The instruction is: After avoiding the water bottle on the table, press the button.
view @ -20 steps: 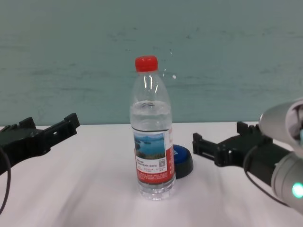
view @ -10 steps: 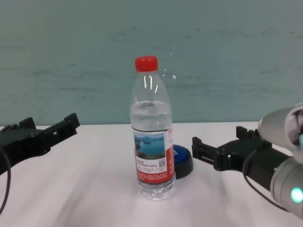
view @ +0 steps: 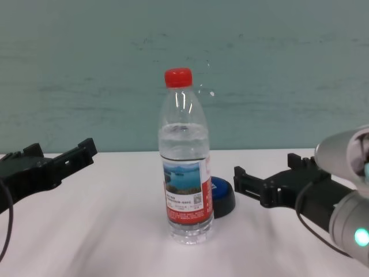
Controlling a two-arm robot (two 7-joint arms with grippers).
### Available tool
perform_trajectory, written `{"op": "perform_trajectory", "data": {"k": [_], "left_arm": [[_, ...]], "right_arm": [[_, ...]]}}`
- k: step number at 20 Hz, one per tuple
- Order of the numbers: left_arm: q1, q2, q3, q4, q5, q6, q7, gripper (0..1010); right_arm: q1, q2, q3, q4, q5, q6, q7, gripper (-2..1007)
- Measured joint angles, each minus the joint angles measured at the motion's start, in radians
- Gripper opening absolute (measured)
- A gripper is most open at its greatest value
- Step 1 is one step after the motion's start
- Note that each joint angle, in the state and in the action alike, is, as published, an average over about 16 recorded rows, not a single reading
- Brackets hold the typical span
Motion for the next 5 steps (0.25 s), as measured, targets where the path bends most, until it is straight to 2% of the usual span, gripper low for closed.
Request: {"op": "perform_trajectory", "data": {"k": [5], "left_arm": [[0.000,0.000,0.000,0.000,0.000,0.000,0.000,1010]], "right_arm": [[0.000,0.000,0.000,0.000,0.000,0.000,0.000,1004]]}}
